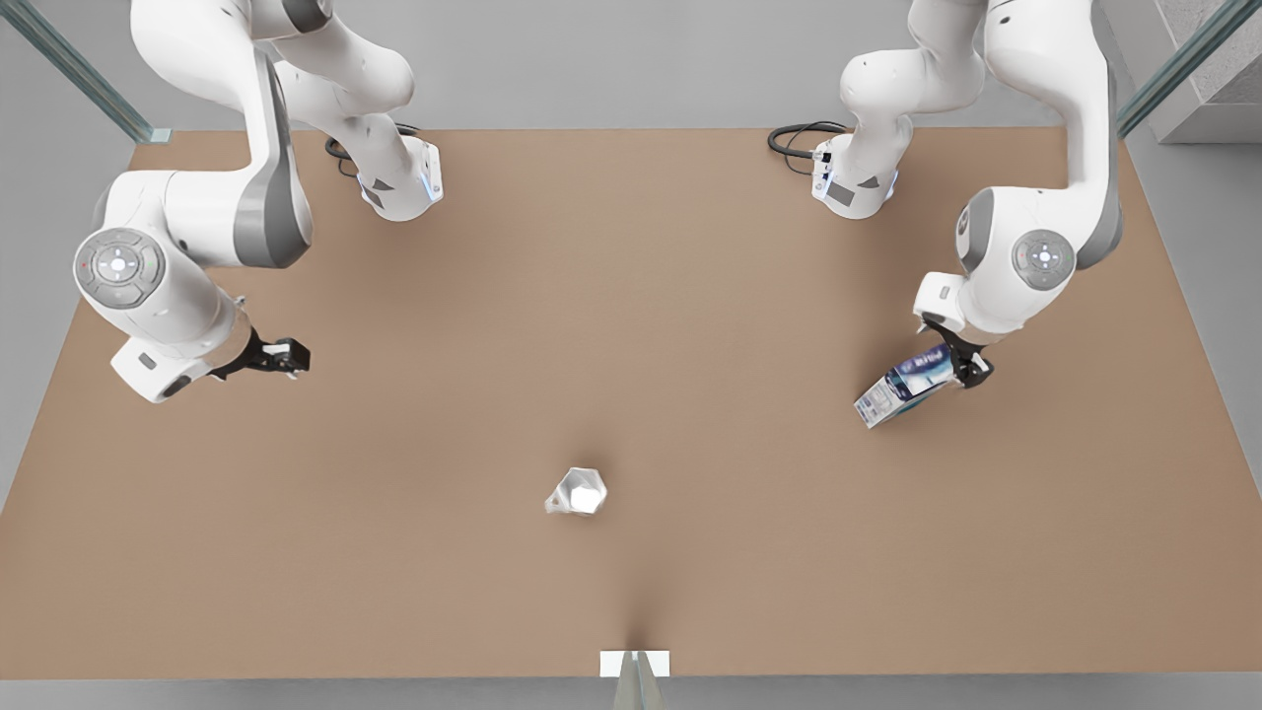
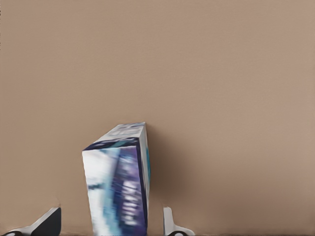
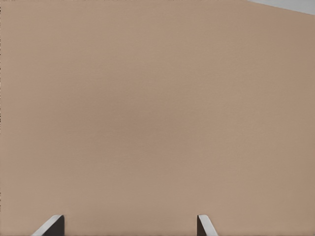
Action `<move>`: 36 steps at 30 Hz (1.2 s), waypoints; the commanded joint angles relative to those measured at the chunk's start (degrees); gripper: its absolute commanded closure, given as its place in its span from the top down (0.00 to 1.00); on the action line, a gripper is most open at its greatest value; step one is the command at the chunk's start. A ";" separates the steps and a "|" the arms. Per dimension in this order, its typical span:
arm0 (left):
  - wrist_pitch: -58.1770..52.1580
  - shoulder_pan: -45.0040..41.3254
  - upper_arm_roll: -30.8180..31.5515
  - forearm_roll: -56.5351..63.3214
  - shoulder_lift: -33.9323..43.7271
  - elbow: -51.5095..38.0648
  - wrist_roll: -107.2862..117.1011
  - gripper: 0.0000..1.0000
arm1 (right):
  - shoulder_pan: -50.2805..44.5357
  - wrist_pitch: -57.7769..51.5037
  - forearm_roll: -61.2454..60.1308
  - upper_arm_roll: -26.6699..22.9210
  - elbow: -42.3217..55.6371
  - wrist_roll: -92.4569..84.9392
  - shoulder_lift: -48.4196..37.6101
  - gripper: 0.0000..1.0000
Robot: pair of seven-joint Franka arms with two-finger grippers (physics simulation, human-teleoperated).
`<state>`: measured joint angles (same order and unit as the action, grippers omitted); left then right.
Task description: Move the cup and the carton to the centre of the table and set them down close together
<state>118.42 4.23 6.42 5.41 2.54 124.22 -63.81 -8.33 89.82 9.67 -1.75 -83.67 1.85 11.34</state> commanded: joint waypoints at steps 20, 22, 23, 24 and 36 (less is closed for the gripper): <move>-3.99 0.43 1.32 0.75 -10.10 -8.65 1.06 1.00 | 0.15 0.35 -0.35 0.00 -0.09 0.00 0.44 1.00; -4.25 0.25 1.32 0.75 -10.36 -8.65 1.06 1.00 | 0.15 0.44 -0.35 0.00 -0.09 0.00 0.44 1.00; -4.34 0.07 1.32 0.75 -10.36 -8.65 1.06 1.00 | 0.15 0.44 -0.35 0.00 -0.09 0.00 0.44 1.00; -4.43 0.07 1.32 0.75 -10.27 -8.56 0.97 1.00 | 0.15 0.44 -0.35 0.00 -0.09 0.00 0.44 1.00; -2.41 -0.19 0.18 0.75 -8.78 -2.23 0.44 1.00 | 0.15 0.44 -0.35 0.00 -0.09 0.00 0.52 1.00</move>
<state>116.55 4.07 6.54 6.16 -6.00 122.87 -63.37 -8.17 90.26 9.32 -1.76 -83.76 1.85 11.87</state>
